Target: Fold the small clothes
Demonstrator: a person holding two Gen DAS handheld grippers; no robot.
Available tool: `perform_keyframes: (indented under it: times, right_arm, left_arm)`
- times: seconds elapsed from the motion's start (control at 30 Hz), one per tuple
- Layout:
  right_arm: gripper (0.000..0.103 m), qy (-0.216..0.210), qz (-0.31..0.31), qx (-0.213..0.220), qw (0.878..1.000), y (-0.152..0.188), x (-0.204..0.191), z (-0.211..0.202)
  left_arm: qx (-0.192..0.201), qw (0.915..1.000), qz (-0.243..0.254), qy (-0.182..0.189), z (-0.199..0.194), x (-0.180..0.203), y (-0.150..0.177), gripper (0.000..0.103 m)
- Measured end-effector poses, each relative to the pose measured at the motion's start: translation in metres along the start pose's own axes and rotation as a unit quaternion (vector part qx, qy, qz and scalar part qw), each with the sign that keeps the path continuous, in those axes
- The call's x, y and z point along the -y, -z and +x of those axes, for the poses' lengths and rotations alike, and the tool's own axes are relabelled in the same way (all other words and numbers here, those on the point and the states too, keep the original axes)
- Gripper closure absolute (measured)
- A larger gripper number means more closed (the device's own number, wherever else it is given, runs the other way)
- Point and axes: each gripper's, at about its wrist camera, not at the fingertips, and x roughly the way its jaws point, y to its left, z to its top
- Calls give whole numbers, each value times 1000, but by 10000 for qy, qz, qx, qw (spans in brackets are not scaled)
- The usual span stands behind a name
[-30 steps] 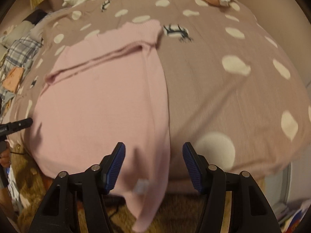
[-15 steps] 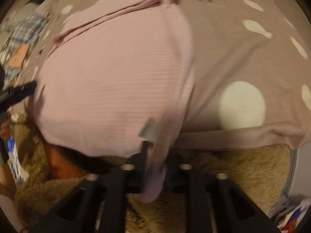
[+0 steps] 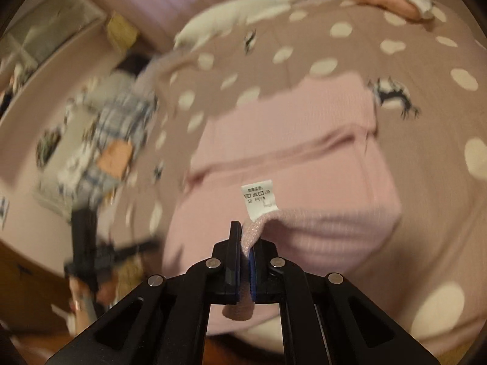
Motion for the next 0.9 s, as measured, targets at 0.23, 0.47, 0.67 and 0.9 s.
perform_keyframes:
  times: [0.23,0.47,0.67,0.9]
  right_arm:
    - [98,627,826,632,9926,-26,46,8]
    - [98,1062,1299,251,9855,-18,81,24]
    - [97,1011,1539,254,9826,-15,99,17]
    - [96,1200,1501,735,9786,-27,103,-7]
  left_arm:
    - [297,9995,-105,-47,-17,-7,-9,29]
    - [316,9993,-170,-101,-8,-10,-19,29]
    - [218,9995,-241,-58,14,-13,-29,29]
    - [206,9989,-414,-118,35,-21,-37,43]
